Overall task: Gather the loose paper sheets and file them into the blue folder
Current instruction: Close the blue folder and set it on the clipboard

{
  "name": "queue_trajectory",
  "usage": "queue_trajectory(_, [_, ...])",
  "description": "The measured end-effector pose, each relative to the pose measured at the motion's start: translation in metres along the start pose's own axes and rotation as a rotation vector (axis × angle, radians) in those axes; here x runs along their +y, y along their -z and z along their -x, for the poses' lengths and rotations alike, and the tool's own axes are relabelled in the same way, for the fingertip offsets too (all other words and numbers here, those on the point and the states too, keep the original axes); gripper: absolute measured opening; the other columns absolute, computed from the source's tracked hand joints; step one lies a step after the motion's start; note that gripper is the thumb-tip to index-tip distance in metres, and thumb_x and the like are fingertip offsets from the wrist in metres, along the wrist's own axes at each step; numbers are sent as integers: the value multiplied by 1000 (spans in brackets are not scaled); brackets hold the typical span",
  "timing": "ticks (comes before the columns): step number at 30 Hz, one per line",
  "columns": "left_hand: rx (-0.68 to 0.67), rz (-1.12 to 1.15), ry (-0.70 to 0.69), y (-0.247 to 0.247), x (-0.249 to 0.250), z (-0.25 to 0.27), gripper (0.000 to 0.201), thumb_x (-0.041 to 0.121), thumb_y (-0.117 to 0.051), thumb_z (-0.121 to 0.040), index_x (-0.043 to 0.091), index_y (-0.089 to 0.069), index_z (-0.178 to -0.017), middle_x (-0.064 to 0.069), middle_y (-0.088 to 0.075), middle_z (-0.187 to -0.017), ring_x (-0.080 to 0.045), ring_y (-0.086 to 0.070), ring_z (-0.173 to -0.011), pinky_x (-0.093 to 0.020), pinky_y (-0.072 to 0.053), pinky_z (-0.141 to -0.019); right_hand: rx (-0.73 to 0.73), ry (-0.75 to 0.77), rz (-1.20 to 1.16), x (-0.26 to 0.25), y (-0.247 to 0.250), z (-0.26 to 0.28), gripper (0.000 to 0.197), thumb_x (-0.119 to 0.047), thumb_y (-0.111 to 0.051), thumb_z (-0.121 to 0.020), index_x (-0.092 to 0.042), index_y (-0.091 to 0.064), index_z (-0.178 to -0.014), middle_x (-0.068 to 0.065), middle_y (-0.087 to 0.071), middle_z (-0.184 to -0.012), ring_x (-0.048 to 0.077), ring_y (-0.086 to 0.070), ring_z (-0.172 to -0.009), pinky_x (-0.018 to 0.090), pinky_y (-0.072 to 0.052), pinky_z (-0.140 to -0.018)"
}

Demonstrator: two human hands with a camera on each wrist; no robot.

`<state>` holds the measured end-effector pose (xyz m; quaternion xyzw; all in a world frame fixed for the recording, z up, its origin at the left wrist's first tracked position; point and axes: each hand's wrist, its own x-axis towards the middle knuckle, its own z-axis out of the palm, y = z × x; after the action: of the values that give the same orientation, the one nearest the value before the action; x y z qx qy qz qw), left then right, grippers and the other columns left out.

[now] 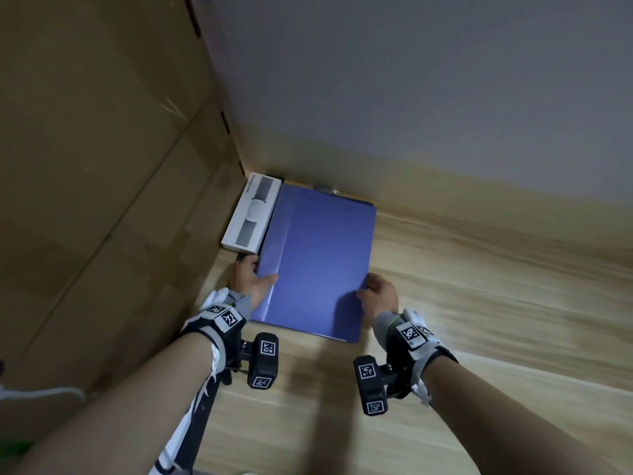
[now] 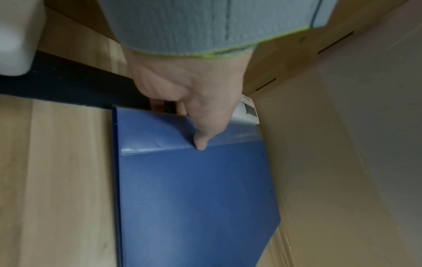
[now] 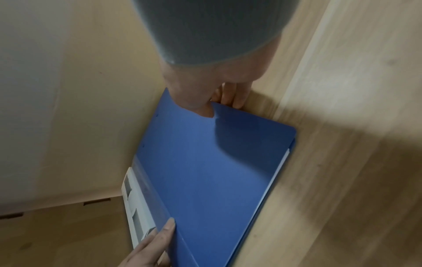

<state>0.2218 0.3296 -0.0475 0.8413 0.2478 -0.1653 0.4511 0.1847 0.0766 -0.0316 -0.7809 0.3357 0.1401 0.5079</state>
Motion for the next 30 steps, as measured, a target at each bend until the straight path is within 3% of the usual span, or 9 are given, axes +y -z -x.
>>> queue_trajectory(2, [-21, 23, 10, -2, -3, 1, 62, 21, -79, -74, 8, -54, -130, -9, -60, -120, -30, -62, -107, -48, -53, -93, 29, -48, -45, 2, 2, 1, 32, 6, -59, -83, -8, -68, -111, 3, -66, -94, 23, -63, -91, 36, -51, -89])
queue_trajectory(4, [-27, 30, 10, -7, -14, -2, 61, 37, -74, -67, 19, -60, -123, -7, -63, -118, -27, -65, -101, -48, -56, -89, 46, -107, -82, 4, 5, 1, 36, 2, -62, -82, -8, -68, -116, 5, -67, -99, 27, -65, -98, 40, -52, -96])
queue_trajectory(7, [-18, 1, -14, -20, -43, -20, 53, 50, -63, -59, 28, -67, -107, -5, -67, -104, -25, -69, -88, -48, -59, -80, 65, -205, -127, 6, 11, 3, 31, -4, -66, -78, -13, -69, -107, 10, -69, -98, 29, -65, -94, 39, -54, -91])
queue_trajectory(10, [6, -38, -27, -10, -12, 8, 38, 28, -72, -73, 17, -69, -109, -7, -64, -105, -29, -66, -88, -45, -59, -81, 72, -218, -132, 6, 15, 5, 24, -5, -67, -76, -14, -68, -99, 9, -68, -93, 28, -63, -90, 36, -53, -86])
queue_trajectory(15, [5, -38, -31, -7, -1, 17, 9, 7, -66, -73, 14, -64, -77, -21, -70, -87, -19, -57, -66, -31, -51, -65, 66, -214, -132, 7, 13, 8, 29, -5, -69, -72, -12, -70, -101, 7, -68, -93, 27, -64, -92, 34, -53, -88])
queue_trajectory(19, [10, -25, -43, -6, 13, 31, 17, 4, -63, -76, 21, -60, -75, -15, -68, -77, -20, -53, -64, -28, -46, -61, 78, -212, -189, 9, 15, 7, 39, -10, -67, -69, -16, -71, -107, 8, -70, -94, 32, -66, -93, 42, -57, -83])
queue_trajectory(22, [-12, 19, -32, -7, 20, 38, 23, 3, -63, -79, 26, -62, -74, -4, -68, -80, -22, -62, -70, -30, -53, -68, 19, -179, -194, 5, 17, 7, 46, -6, -66, -81, -11, -63, -127, 8, -66, -115, 30, -61, -110, 43, -50, -98])
queue_trajectory(26, [-23, 79, -22, -7, 23, 40, 24, 2, -63, -81, 15, -72, -98, -3, -70, -86, -24, -68, -79, -30, -56, -74, -45, -155, -211, 1, 16, 5, 54, -2, -60, -89, -9, -49, -142, 6, -56, -137, 28, -50, -128, 35, -39, -109])
queue_trajectory(30, [-34, 11, -5, -10, 11, 25, 35, 22, -64, -70, 22, -69, -104, -7, -68, -104, -26, -68, -84, -41, -60, -81, -64, -154, -204, -1, 13, 3, 57, -2, -58, -90, -9, -45, -145, 7, -53, -143, 28, -48, -131, 33, -37, -108])
